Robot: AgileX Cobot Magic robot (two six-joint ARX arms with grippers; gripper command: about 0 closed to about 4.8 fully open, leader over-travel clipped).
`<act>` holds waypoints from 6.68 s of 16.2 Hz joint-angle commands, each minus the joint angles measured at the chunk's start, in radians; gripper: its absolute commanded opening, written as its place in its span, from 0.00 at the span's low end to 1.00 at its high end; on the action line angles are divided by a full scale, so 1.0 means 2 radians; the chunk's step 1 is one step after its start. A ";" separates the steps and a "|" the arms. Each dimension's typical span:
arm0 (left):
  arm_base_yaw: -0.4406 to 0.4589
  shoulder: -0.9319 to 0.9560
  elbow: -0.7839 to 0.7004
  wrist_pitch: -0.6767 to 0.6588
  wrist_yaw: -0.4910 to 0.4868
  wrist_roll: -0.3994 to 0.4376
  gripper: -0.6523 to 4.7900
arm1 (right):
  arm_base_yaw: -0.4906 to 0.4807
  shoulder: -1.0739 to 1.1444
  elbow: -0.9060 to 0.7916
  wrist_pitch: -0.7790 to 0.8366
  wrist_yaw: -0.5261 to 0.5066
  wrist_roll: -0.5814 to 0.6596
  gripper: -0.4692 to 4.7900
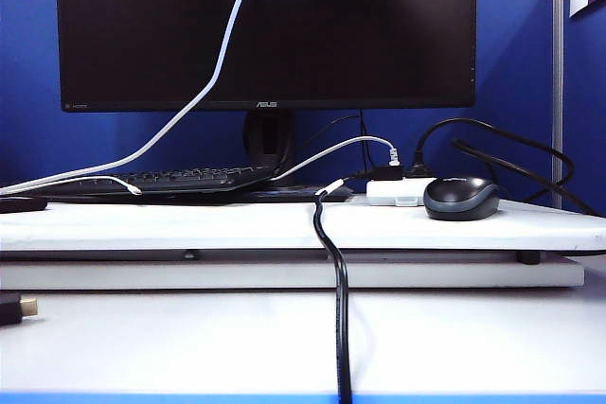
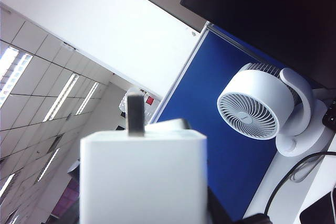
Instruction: Pick up the Type-C charging cable and the charging base, insert one end of the Type-C charger into the corresponding slot on the base, and finally place the plugged-in charger back on the table.
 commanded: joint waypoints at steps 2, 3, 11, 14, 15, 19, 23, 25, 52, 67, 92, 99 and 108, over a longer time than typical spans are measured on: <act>0.000 -0.003 0.001 0.048 -0.007 -0.030 0.11 | 0.000 -0.006 0.003 0.014 0.002 0.000 0.09; 0.000 -0.003 0.001 0.057 -0.010 -0.039 0.11 | 0.000 -0.006 0.003 0.013 0.002 0.000 0.09; 0.000 -0.003 0.001 0.067 -0.022 -0.048 0.11 | -0.001 -0.006 0.003 0.013 0.011 -0.015 0.09; 0.000 -0.003 0.001 0.068 -0.024 -0.051 0.11 | -0.010 -0.007 0.003 0.013 0.011 -0.015 0.09; 0.000 -0.003 0.001 0.068 -0.024 -0.051 0.11 | -0.010 -0.007 0.003 0.013 0.012 -0.015 0.09; 0.000 -0.004 0.001 0.090 -0.025 -0.067 0.11 | -0.017 -0.008 0.003 0.013 0.011 -0.015 0.09; 0.000 -0.004 0.001 0.112 -0.026 -0.083 0.11 | -0.017 -0.008 0.003 0.015 0.011 -0.015 0.09; 0.000 -0.004 0.001 0.112 -0.026 -0.083 0.11 | -0.016 -0.007 0.003 0.019 0.012 -0.015 0.09; 0.000 -0.003 0.001 0.111 -0.028 -0.084 0.11 | 0.003 -0.006 0.003 0.034 0.023 -0.015 0.09; 0.000 -0.003 0.001 0.130 -0.056 -0.109 0.11 | 0.002 -0.007 0.003 0.037 -0.029 -0.074 0.09; 0.000 -0.012 0.001 0.159 -0.067 -0.129 0.11 | 0.002 -0.010 0.003 0.013 -0.007 -0.092 0.09; -0.001 -0.012 0.001 0.158 -0.060 -0.129 0.11 | 0.002 -0.010 0.003 0.026 -0.007 -0.075 0.09; -0.001 -0.012 0.001 0.158 -0.053 -0.129 0.11 | 0.003 -0.009 0.003 0.026 -0.007 -0.071 0.09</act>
